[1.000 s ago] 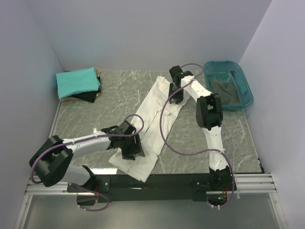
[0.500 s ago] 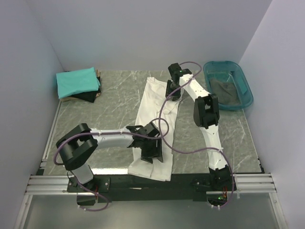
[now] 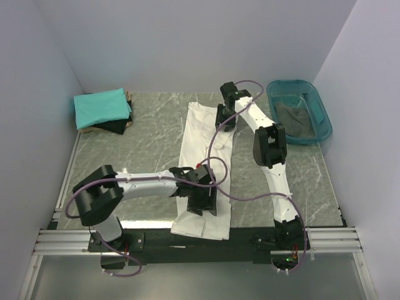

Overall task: Fold and stack the t-shirts
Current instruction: Fold the tshirt

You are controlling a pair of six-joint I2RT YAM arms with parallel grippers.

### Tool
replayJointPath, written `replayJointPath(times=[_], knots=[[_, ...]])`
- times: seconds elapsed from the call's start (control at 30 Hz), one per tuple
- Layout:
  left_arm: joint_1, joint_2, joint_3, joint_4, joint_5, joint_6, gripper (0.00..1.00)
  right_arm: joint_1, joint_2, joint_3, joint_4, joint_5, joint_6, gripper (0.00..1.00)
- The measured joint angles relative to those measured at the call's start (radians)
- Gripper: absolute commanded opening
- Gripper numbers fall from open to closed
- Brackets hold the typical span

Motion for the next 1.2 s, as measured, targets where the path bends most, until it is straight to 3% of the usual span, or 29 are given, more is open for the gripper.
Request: replayJointPath(times=[0.2,0.3,0.47,0.6,0.77,0.97,1.2], knots=[[-0.002,-0.197,-0.010,-0.070,-0.109,-0.061,0.74,-0.002,-0.013,-0.008,0.008,-0.051,-0.010,0.54],[0.005,-0.306,-0.019,-0.100,-0.166,-0.095,0.76,-0.002,-0.089,-0.087,0.027,-0.071,-0.017,0.55],[0.113,-0.481,-0.149,-0.126,-0.200,-0.148,0.77,-0.002,-0.407,-0.408,0.082,-0.083,-0.042,0.55],[0.229,-0.536,-0.233,-0.168,-0.195,-0.170,0.76,-0.002,-0.686,-0.678,0.135,-0.100,-0.048,0.55],[0.239,-0.543,-0.250,-0.195,-0.174,-0.163,0.76,0.036,-0.978,-1.086,0.203,-0.116,-0.025,0.55],[0.241,-0.587,-0.293,-0.225,-0.153,-0.122,0.77,0.198,-1.266,-1.462,0.214,-0.120,0.117,0.55],[0.246,-0.662,-0.415,-0.210,-0.065,-0.102,0.75,0.470,-1.523,-1.666,0.249,-0.102,0.407,0.55]])
